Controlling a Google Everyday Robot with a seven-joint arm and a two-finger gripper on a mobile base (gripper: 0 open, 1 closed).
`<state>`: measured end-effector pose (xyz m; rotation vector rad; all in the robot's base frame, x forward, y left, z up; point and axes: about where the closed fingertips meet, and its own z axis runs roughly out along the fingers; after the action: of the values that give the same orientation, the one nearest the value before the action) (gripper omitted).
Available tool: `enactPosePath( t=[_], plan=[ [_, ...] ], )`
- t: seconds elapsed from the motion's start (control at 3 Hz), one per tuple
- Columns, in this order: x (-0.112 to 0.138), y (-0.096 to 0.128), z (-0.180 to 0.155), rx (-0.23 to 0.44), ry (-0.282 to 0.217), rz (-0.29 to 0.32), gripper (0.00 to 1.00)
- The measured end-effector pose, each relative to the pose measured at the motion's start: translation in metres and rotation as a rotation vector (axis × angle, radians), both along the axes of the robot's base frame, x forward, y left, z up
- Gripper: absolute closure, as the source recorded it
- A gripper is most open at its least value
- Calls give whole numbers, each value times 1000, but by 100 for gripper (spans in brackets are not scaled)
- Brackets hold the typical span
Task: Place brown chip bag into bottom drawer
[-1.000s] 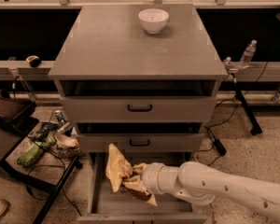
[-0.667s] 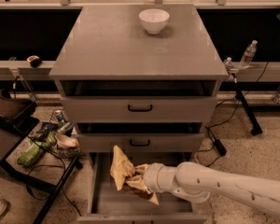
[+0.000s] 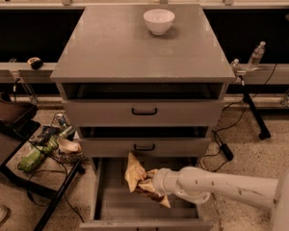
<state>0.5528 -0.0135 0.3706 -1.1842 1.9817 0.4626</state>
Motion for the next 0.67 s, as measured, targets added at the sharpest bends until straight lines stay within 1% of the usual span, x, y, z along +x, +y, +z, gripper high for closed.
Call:
enactPosePath(
  t=[0.33,0.67],
  plan=[
    [31,-13,-52,-103,8,-10,100],
    [39,-6,-91,-216,39,47,100]
  ],
)
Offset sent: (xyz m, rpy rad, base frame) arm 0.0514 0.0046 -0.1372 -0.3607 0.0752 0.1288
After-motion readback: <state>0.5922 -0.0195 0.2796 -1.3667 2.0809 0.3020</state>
